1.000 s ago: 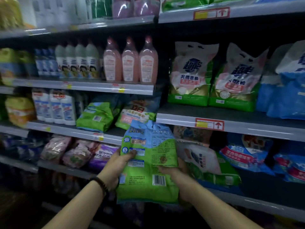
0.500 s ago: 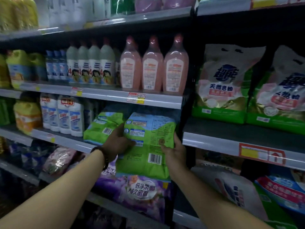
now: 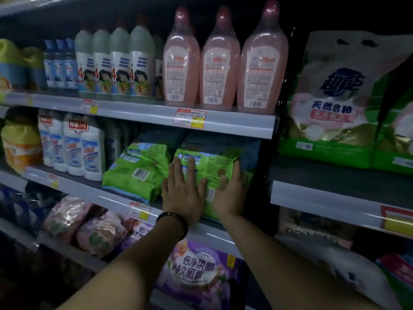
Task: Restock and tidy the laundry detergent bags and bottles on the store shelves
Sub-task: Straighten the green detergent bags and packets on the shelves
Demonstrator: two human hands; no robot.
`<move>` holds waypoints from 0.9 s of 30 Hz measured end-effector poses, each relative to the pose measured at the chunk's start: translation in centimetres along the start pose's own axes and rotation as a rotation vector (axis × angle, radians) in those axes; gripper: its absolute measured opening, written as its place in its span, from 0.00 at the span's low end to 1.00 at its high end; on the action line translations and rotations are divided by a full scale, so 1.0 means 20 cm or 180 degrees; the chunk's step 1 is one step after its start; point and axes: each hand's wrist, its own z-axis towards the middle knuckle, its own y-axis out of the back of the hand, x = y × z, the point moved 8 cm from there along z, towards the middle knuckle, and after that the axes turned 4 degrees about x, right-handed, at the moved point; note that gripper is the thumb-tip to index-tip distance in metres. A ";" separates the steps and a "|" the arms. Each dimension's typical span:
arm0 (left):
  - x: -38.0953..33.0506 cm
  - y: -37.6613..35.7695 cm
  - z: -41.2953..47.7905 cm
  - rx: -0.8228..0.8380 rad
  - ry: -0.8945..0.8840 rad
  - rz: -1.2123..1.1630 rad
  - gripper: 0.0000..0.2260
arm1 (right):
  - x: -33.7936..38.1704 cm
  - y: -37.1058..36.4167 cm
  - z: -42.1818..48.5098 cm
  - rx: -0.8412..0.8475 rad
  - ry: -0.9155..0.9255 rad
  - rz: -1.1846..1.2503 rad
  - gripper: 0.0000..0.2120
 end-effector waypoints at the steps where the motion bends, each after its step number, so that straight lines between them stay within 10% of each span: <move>1: 0.01 -0.02 -0.01 0.0010 0.0020 0.0010 0.32 | -0.01 0.00 -0.01 0.0106 -0.0033 -0.0088 0.30; 8: 0.01 -0.02 -0.07 0.0373 0.0002 0.0382 0.32 | -0.03 0.03 -0.16 0.0985 -0.0033 -0.2189 0.30; 15: 0.08 -0.06 -0.10 0.1280 0.0192 0.0860 0.34 | 0.01 0.20 -0.45 0.1722 0.0482 -0.2460 0.44; 21: -0.06 -0.06 -0.47 0.1859 0.0376 0.0463 0.37 | 0.03 0.51 -0.71 0.2139 0.1061 -0.2302 0.23; 27: -0.72 0.06 -0.94 0.1268 -0.1803 0.0986 0.32 | -0.11 0.91 -0.83 0.2081 0.0673 -0.2382 0.29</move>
